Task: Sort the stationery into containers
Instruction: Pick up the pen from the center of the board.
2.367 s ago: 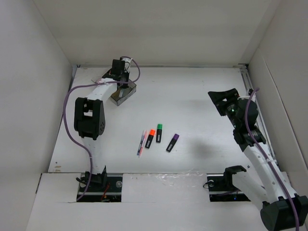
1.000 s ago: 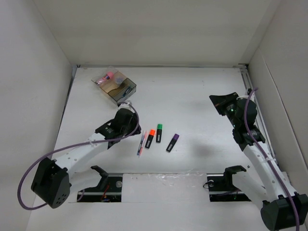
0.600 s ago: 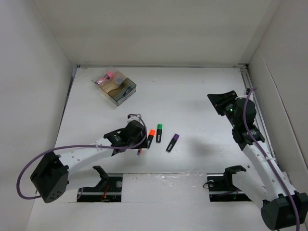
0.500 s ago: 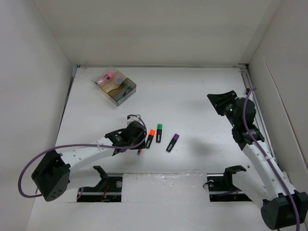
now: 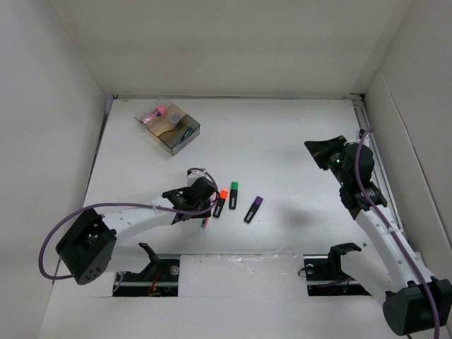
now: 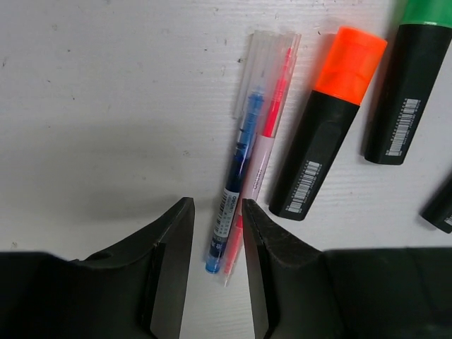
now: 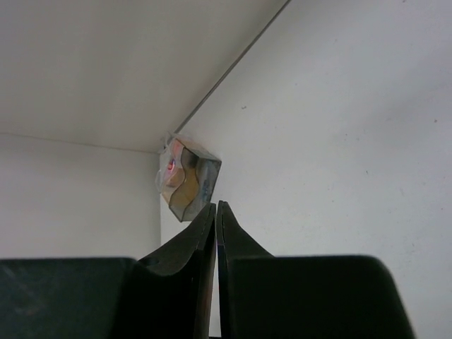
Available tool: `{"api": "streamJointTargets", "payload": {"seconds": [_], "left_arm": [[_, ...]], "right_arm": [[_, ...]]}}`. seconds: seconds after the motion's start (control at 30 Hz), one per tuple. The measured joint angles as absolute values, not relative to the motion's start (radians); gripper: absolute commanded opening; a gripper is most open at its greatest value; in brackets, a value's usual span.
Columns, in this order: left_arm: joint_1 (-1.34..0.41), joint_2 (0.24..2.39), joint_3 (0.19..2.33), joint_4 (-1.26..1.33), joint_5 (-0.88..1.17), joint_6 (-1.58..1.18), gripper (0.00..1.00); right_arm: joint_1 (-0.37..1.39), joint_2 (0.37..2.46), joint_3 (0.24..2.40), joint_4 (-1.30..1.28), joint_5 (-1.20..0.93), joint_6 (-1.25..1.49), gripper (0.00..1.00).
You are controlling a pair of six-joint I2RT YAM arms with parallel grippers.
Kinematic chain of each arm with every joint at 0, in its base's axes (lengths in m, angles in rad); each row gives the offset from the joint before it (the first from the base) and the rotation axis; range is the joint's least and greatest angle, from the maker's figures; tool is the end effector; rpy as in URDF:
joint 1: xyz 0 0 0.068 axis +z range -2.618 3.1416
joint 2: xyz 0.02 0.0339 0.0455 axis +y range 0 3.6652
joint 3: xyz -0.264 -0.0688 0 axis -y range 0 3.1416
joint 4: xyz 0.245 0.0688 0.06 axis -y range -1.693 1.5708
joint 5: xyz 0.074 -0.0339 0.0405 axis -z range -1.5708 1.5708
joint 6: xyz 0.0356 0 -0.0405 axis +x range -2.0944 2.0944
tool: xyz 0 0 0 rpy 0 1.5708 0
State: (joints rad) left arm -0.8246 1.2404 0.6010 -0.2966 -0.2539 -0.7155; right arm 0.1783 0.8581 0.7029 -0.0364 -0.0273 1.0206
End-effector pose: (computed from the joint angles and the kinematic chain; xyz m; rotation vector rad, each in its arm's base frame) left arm 0.1634 -0.1636 0.1778 0.0316 2.4962 -0.3419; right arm 0.2028 0.0375 0.3138 0.7373 1.6969 0.8816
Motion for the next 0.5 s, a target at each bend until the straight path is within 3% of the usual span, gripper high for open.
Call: {"api": "streamJointTargets", "payload": {"seconds": [0.5], "left_arm": [[-0.825,1.352,0.666,-0.284,-0.284,-0.682,0.27]], "right_arm": [[0.178,0.88,0.703,-0.036,-0.04,1.017,0.11]]}}
